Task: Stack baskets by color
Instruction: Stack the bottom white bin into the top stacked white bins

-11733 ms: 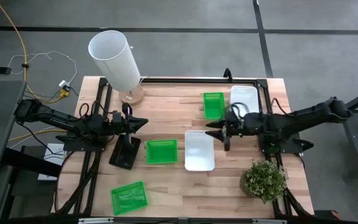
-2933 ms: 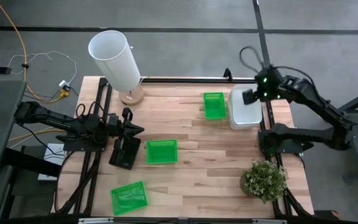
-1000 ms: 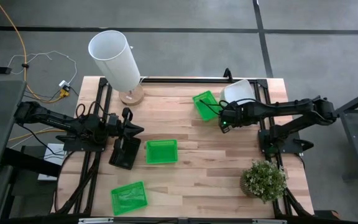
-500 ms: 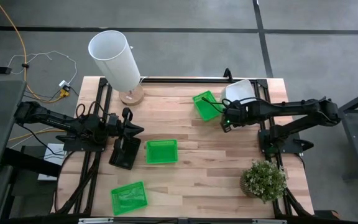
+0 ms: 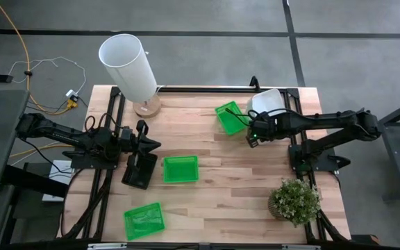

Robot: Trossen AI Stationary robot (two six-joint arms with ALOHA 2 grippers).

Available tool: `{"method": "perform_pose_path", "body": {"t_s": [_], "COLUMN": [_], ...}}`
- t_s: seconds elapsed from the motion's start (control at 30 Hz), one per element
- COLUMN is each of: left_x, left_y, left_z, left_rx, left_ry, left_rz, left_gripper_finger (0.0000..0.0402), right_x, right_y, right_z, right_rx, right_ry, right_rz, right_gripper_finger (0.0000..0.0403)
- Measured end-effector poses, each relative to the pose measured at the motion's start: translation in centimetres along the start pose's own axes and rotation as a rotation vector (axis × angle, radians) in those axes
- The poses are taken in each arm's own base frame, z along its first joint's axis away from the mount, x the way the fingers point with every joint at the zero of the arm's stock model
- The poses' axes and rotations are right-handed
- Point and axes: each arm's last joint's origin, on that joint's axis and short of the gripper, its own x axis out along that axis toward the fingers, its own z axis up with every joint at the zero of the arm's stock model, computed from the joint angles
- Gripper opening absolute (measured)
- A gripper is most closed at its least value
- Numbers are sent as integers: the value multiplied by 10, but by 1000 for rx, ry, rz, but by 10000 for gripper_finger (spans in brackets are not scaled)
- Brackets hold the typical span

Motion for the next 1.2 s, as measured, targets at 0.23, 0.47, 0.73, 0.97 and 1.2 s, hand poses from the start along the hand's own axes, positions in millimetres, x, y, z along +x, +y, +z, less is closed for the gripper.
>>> {"method": "perform_pose_path", "body": {"t_s": [0.23, 0.47, 0.73, 0.97, 1.2], "left_x": [0, 0, 0, 0, 0], "left_y": [0, 0, 0, 0, 0], "left_z": [0, 0, 0, 0, 0], "left_rx": [0, 0, 0, 0, 0], "left_ry": [0, 0, 0, 0, 2], "left_rz": [0, 0, 0, 0, -6], "left_gripper_finger": [0, 0, 0, 0, 0], "right_x": [0, 0, 8, 6, 6], "right_y": [1, 0, -2, 1, 1], "right_z": [1, 0, -6, -2, -2], "right_rx": [3, 7, 14, 4, 2], "right_ry": [-14, -10, 24, -21, -3], "right_rz": [0, 2, -13, 3, 17], "right_gripper_finger": [74, 84, 84, 57, 19]}}
